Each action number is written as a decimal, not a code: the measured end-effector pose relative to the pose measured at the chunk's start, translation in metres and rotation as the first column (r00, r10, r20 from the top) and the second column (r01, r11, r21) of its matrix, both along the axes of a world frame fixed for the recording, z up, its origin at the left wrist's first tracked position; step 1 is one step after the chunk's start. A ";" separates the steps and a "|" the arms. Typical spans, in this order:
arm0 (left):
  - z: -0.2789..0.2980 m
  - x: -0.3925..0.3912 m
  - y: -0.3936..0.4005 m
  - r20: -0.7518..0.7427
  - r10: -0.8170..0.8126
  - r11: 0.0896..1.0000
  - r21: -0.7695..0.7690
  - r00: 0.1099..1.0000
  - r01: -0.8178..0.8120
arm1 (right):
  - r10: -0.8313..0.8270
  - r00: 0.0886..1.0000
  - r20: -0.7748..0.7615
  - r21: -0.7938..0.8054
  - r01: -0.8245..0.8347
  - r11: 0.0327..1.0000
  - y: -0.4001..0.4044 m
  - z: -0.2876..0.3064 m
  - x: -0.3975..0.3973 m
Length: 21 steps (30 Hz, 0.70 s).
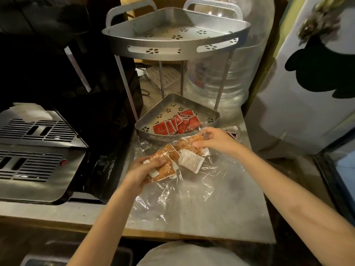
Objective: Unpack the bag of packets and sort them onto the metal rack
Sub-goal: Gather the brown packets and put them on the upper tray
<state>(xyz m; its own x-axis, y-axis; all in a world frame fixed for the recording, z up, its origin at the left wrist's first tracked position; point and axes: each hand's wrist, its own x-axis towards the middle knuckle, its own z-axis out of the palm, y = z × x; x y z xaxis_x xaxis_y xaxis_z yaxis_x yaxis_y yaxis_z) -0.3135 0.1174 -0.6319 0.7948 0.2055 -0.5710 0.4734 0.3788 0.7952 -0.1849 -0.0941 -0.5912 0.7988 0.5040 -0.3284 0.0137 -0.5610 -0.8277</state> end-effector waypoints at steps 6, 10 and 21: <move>-0.019 -0.006 -0.010 0.049 -0.042 0.926 -0.373 0.998 0.057 | 0.007 1.000 0.005 -0.043 -0.007 0.999 -0.003 -0.003 0.005; -0.024 -0.006 -0.013 0.012 0.003 0.924 -0.383 1.000 0.002 | 0.012 0.991 -0.130 -0.048 -0.018 0.999 -0.004 -0.008 0.007; -0.026 -0.003 -0.018 0.003 -0.025 0.944 -0.329 1.000 0.024 | 0.101 0.986 -0.129 -0.160 -0.121 0.980 0.006 -0.012 0.002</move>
